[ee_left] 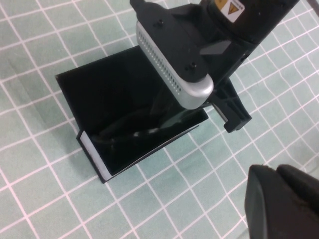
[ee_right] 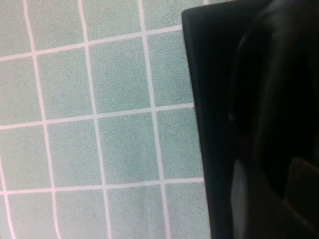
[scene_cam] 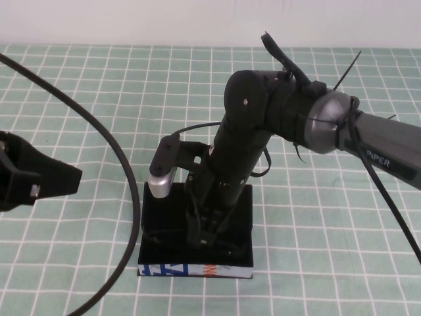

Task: Return glasses to glasses case
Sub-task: Place the glasses in the glasses case

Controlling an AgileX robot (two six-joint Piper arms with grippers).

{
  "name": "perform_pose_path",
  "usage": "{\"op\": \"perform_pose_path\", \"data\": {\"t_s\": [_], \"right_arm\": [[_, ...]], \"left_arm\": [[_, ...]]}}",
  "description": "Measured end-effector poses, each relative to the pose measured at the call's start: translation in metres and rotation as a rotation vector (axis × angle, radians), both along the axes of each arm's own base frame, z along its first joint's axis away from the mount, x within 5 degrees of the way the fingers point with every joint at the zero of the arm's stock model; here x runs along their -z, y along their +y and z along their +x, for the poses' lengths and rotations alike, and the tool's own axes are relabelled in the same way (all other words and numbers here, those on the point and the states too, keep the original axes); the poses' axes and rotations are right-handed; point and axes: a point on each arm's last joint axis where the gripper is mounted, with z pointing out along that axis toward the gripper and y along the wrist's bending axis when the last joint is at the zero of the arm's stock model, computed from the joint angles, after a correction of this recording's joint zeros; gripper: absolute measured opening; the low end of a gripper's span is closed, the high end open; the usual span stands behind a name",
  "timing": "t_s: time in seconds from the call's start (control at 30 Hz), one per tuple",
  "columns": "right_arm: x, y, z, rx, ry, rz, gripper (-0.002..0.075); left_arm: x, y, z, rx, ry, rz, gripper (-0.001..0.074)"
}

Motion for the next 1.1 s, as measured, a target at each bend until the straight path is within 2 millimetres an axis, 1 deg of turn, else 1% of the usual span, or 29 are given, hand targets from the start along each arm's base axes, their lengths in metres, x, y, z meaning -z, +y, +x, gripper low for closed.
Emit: {"op": "perform_pose_path", "data": {"t_s": [0.17,0.33,0.5,0.53,0.63,0.73,0.83,0.97,1.1], "right_arm": [[0.0,0.0,0.0,0.004,0.002,-0.001,0.0194],[-0.003,-0.001,0.0,0.002,-0.009,-0.002,0.0202],[-0.022,-0.003,-0.005,0.009,-0.024,0.045,0.018],[-0.026,-0.002,-0.007,0.019,-0.017,0.063,0.0171],[-0.031,0.001,-0.01,0.043,0.025,0.114,0.013],[-0.025,0.001,-0.014,0.047,0.055,0.105,0.006],[-0.009,-0.003,-0.019,0.046,0.091,0.059,0.0007],[0.014,-0.011,-0.022,0.029,0.114,-0.025,-0.0008],[0.024,-0.011,-0.021,0.026,0.124,-0.048,-0.0011]], "left_arm": [[0.0,0.0,0.0,-0.001,-0.001,0.005,-0.0006],[0.0,0.001,0.0,-0.002,-0.001,0.009,-0.0006],[0.0,0.001,0.0,-0.002,-0.001,0.01,-0.0006],[0.0,0.001,0.0,-0.002,-0.001,0.01,-0.0006],[0.0,0.001,0.0,-0.002,-0.001,0.01,-0.0006],[0.0,0.001,0.0,-0.002,-0.001,0.01,-0.0006],[0.0,0.001,0.0,-0.002,-0.001,0.01,-0.0006],[0.0,0.001,0.0,-0.002,-0.001,0.01,-0.0006],[0.0,0.001,0.0,-0.002,-0.001,0.01,-0.0006]]}}
